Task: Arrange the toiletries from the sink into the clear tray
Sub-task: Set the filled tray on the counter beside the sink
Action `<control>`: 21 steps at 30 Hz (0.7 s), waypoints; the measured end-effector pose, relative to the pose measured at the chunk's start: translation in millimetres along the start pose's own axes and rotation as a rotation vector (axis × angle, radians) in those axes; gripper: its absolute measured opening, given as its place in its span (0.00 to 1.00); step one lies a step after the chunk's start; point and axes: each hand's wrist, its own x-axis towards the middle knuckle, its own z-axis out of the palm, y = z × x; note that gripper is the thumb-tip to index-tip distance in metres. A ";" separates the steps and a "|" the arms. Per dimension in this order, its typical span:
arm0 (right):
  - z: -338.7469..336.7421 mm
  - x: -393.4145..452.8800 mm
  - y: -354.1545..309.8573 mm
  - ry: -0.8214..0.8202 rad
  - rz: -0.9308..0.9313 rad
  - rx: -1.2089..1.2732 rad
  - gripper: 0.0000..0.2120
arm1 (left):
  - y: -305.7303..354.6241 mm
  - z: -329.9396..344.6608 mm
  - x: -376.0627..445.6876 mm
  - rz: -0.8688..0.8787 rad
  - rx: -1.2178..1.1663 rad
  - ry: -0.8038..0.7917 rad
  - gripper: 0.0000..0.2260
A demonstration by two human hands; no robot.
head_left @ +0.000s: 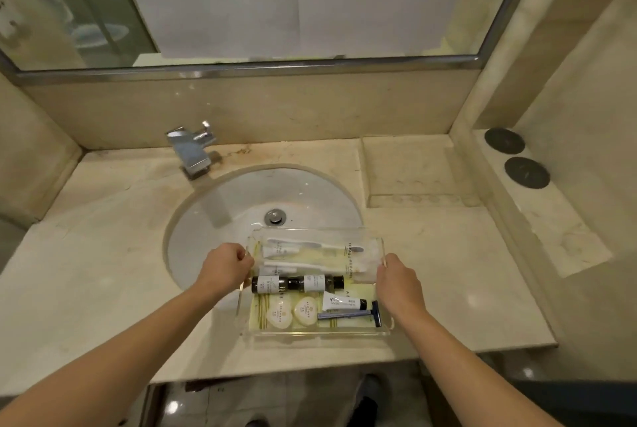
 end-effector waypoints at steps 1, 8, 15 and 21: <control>-8.9 9.9 8.7 0.001 0.007 0.005 0.08 | 12.9 8.6 3.1 0.001 -0.005 -0.005 0.10; -59.3 63.4 69.4 0.031 0.118 0.034 0.09 | 96.3 66.7 24.4 0.043 0.007 -0.052 0.11; -91.0 98.2 113.3 0.055 0.252 0.060 0.12 | 153.6 111.9 44.4 0.088 -0.013 -0.119 0.11; -99.0 116.2 142.5 0.079 0.332 0.046 0.13 | 184.0 136.8 50.0 0.090 0.005 -0.169 0.12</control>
